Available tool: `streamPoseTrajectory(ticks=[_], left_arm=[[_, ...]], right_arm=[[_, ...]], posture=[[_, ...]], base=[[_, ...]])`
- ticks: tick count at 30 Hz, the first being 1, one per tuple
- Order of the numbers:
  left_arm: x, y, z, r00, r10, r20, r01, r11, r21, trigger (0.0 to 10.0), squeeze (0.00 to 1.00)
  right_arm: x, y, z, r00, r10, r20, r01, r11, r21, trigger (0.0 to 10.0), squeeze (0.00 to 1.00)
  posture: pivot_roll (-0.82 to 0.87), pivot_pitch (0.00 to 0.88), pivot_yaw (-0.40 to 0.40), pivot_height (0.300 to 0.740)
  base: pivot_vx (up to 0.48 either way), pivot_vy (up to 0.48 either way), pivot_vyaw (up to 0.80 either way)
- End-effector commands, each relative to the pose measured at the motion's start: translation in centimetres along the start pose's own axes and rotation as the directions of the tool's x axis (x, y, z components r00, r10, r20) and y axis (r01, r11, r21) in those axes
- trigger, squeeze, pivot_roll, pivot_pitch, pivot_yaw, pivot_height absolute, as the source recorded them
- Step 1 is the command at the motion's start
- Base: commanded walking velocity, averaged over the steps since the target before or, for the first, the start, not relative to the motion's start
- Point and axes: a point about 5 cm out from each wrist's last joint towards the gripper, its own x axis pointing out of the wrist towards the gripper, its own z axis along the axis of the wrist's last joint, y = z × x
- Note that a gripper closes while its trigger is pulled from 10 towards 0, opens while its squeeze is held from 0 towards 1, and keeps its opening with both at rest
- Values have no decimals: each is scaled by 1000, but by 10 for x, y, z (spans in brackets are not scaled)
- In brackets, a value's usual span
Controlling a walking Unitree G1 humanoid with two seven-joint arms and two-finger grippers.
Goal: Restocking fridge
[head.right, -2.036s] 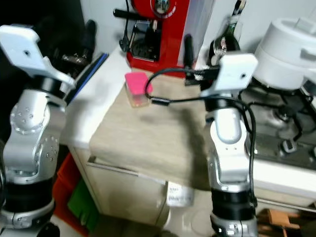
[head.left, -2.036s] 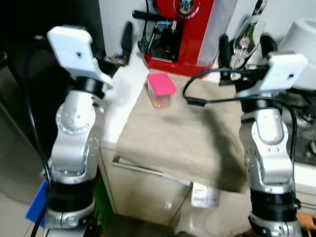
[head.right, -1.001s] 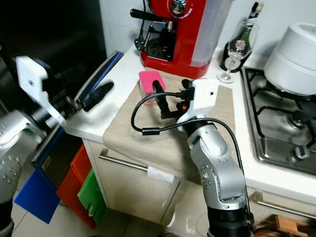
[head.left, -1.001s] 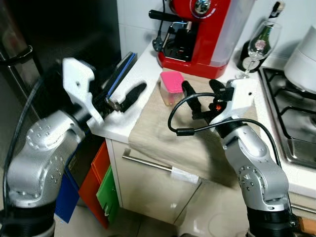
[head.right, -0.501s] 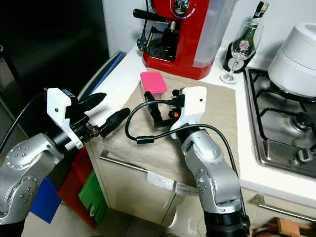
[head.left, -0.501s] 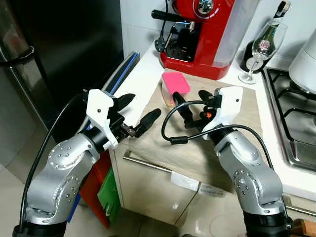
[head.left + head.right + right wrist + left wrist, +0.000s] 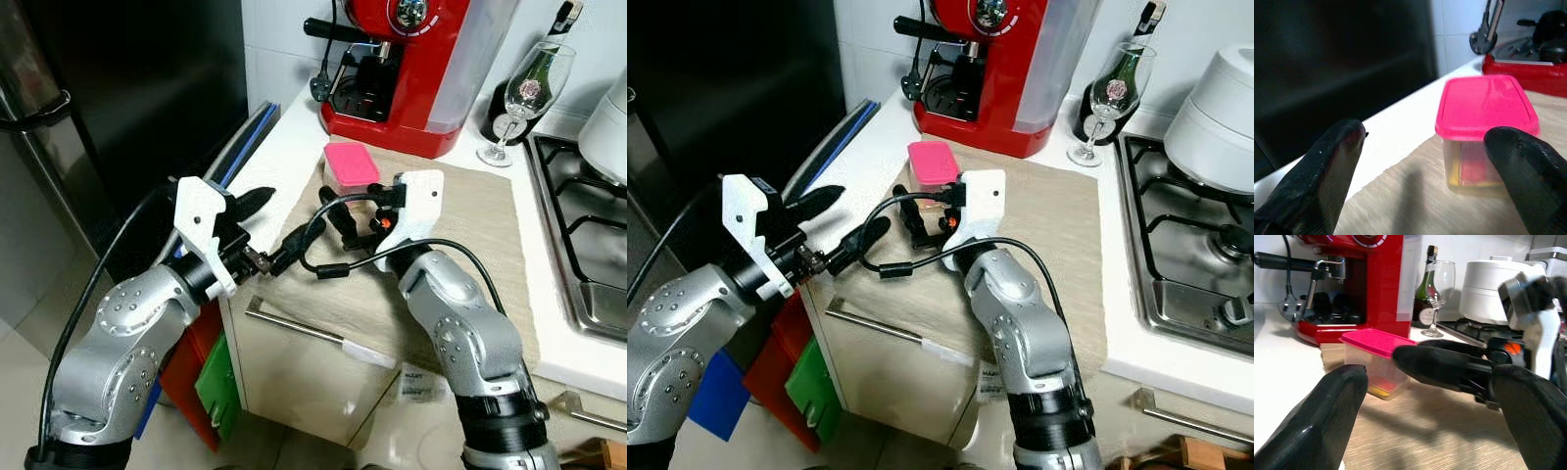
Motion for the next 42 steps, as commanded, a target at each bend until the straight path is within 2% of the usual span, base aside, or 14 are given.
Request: streamPoseTrajectory(ticks=[1,13,17,18,25,27,42], left_arm=[[2,-7,4,999,-34,15,34,999,13,10000,0],[8,-8,2,999,-33,22,33,999,7,10000,0],[11,-11,0,999,-37,27,37,999,3,10000,0],[12,-12,0,999,-37,30,37,999,1,10000,0],[15,-16,-1,998,-28,53,28,1000,-7,10000,0],[17,-19,-3,998,-20,62,21,1000,-12,10000,0],[17,-21,-7,998,-12,56,13,1000,-5,10000,0]], right_arm=[[3,-3,2,1000,-5,12,5,1000,-14,10000,0],[22,-9,-11,999,-41,-5,41,997,-58,10000,0],[28,-12,-15,999,-47,-21,45,997,-59,10000,0],[30,-14,-16,998,-56,-29,54,997,-54,0,0],[34,-23,-20,995,-84,-60,81,996,-47,0,0],[35,-30,-19,994,-95,-60,92,995,-48,0,0],[40,-36,-21,992,-113,-57,114,993,6,0,0]], posture=[[48,0,-45,740],[43,0,-52,740],[43,0,-78,740],[44,0,-91,740],[46,0,-127,740],[43,0,-151,740],[49,0,-161,740]], base=[[0,0,0],[0,0,0],[0,0,0],[0,0,0],[0,0,0],[0,0,0],[0,0,0]])
